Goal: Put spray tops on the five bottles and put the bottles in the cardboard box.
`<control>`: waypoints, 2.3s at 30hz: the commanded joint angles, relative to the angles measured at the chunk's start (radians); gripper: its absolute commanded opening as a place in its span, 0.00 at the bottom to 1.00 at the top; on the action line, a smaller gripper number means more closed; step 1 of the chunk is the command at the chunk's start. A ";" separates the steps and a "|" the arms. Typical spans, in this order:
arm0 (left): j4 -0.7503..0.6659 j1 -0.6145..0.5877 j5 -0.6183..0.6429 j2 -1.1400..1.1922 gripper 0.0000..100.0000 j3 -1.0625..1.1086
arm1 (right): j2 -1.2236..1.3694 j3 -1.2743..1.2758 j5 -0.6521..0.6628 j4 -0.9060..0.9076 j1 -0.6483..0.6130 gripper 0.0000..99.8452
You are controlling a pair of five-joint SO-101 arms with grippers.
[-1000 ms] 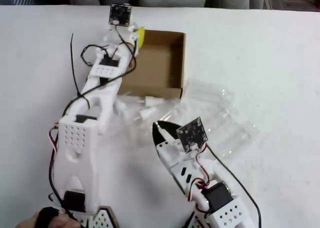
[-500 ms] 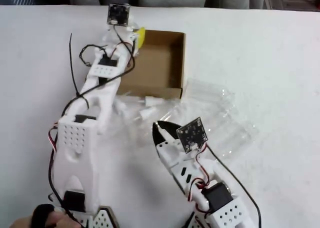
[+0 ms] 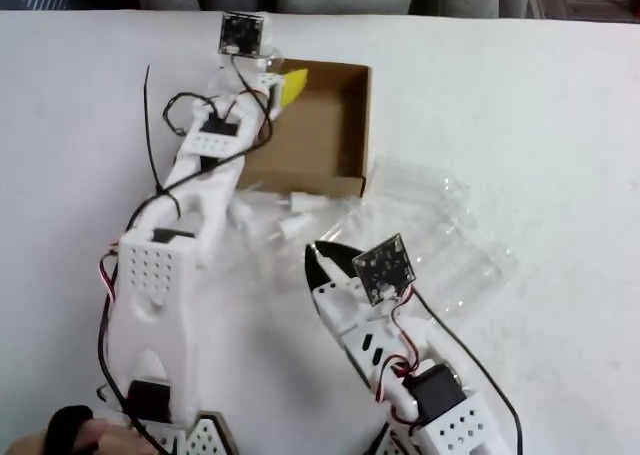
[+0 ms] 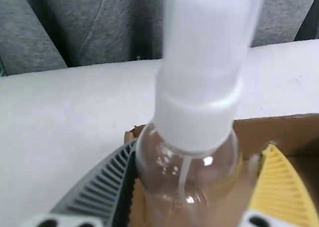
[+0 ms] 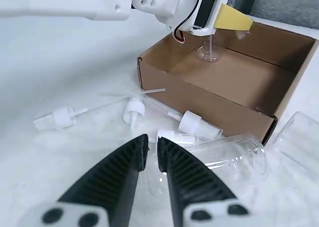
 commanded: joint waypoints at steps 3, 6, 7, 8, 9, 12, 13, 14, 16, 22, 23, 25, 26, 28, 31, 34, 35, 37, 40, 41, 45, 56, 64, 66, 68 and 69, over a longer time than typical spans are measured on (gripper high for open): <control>0.018 -0.021 0.026 -0.031 0.35 -0.035 | -0.001 0.003 0.014 0.008 -0.007 0.02; 0.020 -0.021 0.031 -0.035 0.35 -0.035 | -0.001 0.003 0.014 0.008 -0.007 0.02; 0.023 -0.021 0.032 -0.045 0.35 -0.034 | -0.001 0.003 0.014 0.008 -0.007 0.02; 0.043 -0.021 0.032 -0.062 0.35 -0.032 | -0.001 0.003 0.014 0.008 -0.007 0.02; 0.078 -0.021 0.034 -0.081 0.35 -0.032 | -0.001 0.003 0.014 0.008 -0.005 0.02; 0.144 -0.016 0.034 -0.148 0.35 -0.002 | -0.001 0.003 0.014 0.008 -0.005 0.02; 0.141 -0.013 0.034 -0.171 0.35 0.025 | -0.001 0.003 0.014 0.008 -0.005 0.02; 0.133 -0.012 0.032 -0.193 0.35 0.057 | -0.001 0.003 0.014 0.008 -0.005 0.02; 0.104 -0.008 0.032 -0.237 0.35 0.120 | -0.001 0.003 0.014 0.008 -0.005 0.02; 0.063 0.001 0.026 -0.397 0.35 0.308 | -0.001 0.003 0.014 0.008 -0.002 0.02; 0.068 0.001 0.026 -0.429 0.35 0.339 | -0.001 0.003 0.014 0.008 -0.002 0.02; 0.071 0.001 0.026 -0.496 0.35 0.407 | -0.001 0.003 0.014 0.008 -0.002 0.02; 0.071 0.001 0.026 -0.532 0.35 0.442 | -0.001 0.003 0.014 0.008 -0.002 0.02; 0.071 0.008 0.026 -0.602 0.34 0.511 | 0.001 0.003 0.014 0.008 -0.001 0.02; 0.071 0.033 0.025 -0.710 0.34 0.623 | 0.001 0.003 0.014 0.008 0.001 0.02; 0.071 0.061 -0.015 -0.829 0.34 0.755 | 0.001 0.003 0.014 0.012 0.002 0.02; 0.071 0.070 -0.029 -0.872 0.34 0.801 | 0.001 0.003 0.014 0.022 0.002 0.02; 0.071 0.076 -0.046 -0.969 0.34 0.904 | 0.001 0.003 0.014 0.028 0.002 0.02; 0.071 0.073 -0.051 -1.124 0.34 1.062 | 0.001 0.003 0.014 0.028 0.013 0.02; 0.071 0.068 -0.051 -1.178 0.34 1.114 | 0.001 0.003 0.014 0.028 0.019 0.02; 0.071 0.047 -0.052 -1.403 0.34 1.320 | 0.001 0.003 0.057 0.038 0.024 0.02; 0.229 0.001 -0.044 -2.014 0.34 1.717 | 0.001 0.003 0.075 0.065 0.022 0.02; 0.474 0.001 -0.003 -2.427 0.34 1.906 | 0.001 0.003 0.078 0.085 0.022 0.02; 0.483 -0.001 0.012 -2.534 0.34 1.981 | 0.001 0.003 0.087 0.087 0.022 0.02; 0.486 -0.018 0.012 -2.646 0.34 2.050 | 0.001 0.003 0.130 0.105 0.022 0.02; 0.514 -0.035 0.014 -2.689 0.34 2.048 | 0.001 0.003 0.144 0.113 0.022 0.02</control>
